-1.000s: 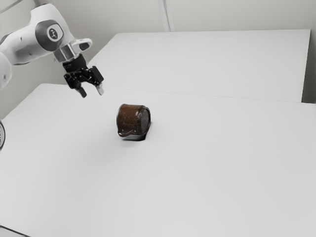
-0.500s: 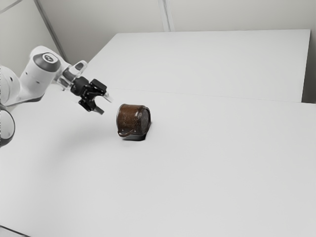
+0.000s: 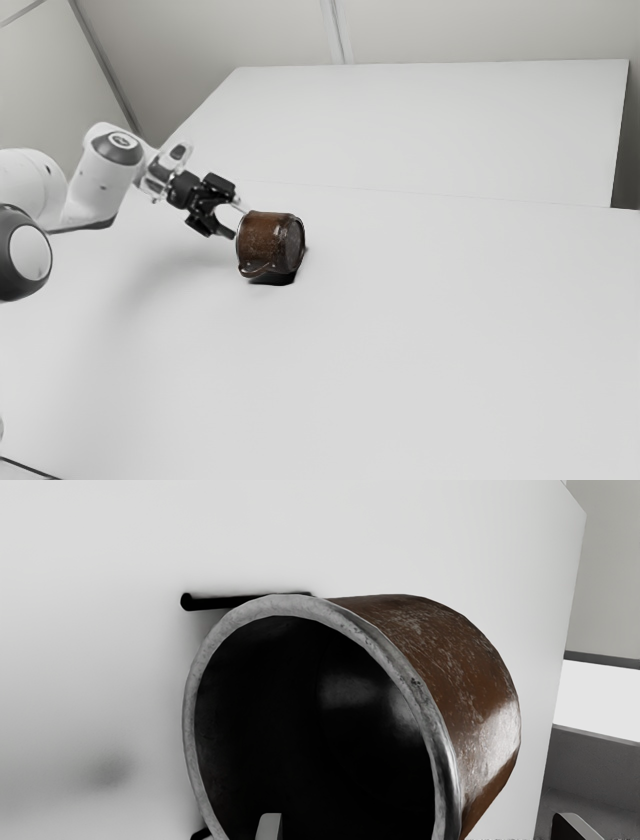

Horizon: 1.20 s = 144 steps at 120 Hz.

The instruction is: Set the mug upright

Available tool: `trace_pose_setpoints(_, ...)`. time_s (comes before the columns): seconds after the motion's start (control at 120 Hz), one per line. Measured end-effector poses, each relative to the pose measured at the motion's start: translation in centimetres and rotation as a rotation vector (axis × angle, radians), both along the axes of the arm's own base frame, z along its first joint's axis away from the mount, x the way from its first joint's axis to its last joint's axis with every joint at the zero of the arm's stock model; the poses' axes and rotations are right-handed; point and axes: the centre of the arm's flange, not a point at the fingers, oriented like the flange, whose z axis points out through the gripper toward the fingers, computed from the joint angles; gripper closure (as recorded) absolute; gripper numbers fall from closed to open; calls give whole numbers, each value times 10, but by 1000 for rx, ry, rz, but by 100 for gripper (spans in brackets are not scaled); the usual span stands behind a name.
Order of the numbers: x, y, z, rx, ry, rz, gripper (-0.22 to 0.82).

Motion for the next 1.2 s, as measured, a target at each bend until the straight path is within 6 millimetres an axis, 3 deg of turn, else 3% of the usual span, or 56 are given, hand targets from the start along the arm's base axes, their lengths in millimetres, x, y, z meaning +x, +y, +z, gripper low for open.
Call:
trace_pose_setpoints(0.2, -1, -25, -10, -49, 6, -16, 2)
trace_pose_setpoints(0.392, 0, -32, -6, -96, -8, -6, 4)
trace_pose_setpoints(0.475, 0, -33, -3, -100, -15, -7, 14)
trace_pose_setpoints(0.658, 1, -35, 6, -100, -32, -14, 51)
trace_pose_setpoints(0.758, 3, -40, 10, -96, -43, -23, 63)
trace_pose_setpoints(1.042, 9, -55, 18, -83, -68, -45, 75)
trace_pose_setpoints(1.2, 7, -60, 47, -53, -102, -53, 77)
